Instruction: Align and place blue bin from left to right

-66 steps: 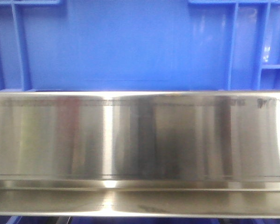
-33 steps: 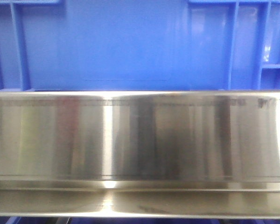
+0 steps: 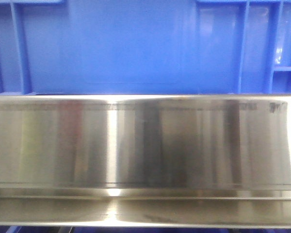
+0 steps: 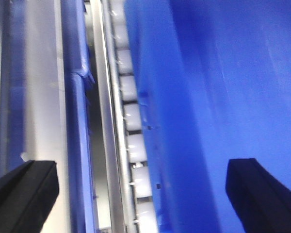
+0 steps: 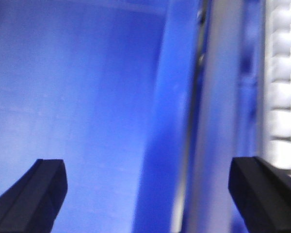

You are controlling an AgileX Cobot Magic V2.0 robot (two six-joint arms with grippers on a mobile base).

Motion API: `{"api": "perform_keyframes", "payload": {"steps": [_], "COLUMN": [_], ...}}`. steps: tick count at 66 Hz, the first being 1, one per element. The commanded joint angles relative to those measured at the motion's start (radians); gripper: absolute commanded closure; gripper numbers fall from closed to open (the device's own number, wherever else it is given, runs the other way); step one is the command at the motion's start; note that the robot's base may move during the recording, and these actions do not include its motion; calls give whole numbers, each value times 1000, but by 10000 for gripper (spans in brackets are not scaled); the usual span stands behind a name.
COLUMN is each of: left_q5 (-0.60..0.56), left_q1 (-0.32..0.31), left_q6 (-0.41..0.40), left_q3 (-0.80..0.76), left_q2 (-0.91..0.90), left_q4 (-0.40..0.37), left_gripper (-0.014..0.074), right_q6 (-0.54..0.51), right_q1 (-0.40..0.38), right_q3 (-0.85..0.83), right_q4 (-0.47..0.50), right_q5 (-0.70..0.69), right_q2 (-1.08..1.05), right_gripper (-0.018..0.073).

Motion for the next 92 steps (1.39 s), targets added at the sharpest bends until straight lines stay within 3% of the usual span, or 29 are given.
{"api": "perform_keyframes", "payload": {"steps": [1,33,41,46,52,59,66,92], "left_q5": [-6,-6,-6,-6,-6,-6,-6,-6], "left_q1": [0,0,0,0,0,0,0,0], "left_q6": [5,5,5,5,5,5,5,3], "left_q3": [-9,-9,-9,-9,-9,-9,-9,-9], "left_q2": [-6,14,15,15,15,15,15,6], "left_q4": [-8,-36,-36,-36,-38,-38,-47,-54], "left_gripper": [-5,-5,-4,16,125,408,705,708], "right_q6": [4,4,4,4,4,4,5,5], "right_q1": [-8,-8,-8,-8,-8,-8,-8,-8], "right_q3": [-9,-9,-9,-9,-9,-9,-9,-9], "right_q4": [2,2,2,2,2,2,2,2], "right_q5": [-5,-5,-5,-5,-5,-5,-5,-5], "right_q2": [4,4,4,4,4,4,4,-6], "right_gripper": [-9,3,97,232,412,638,626,628]}}
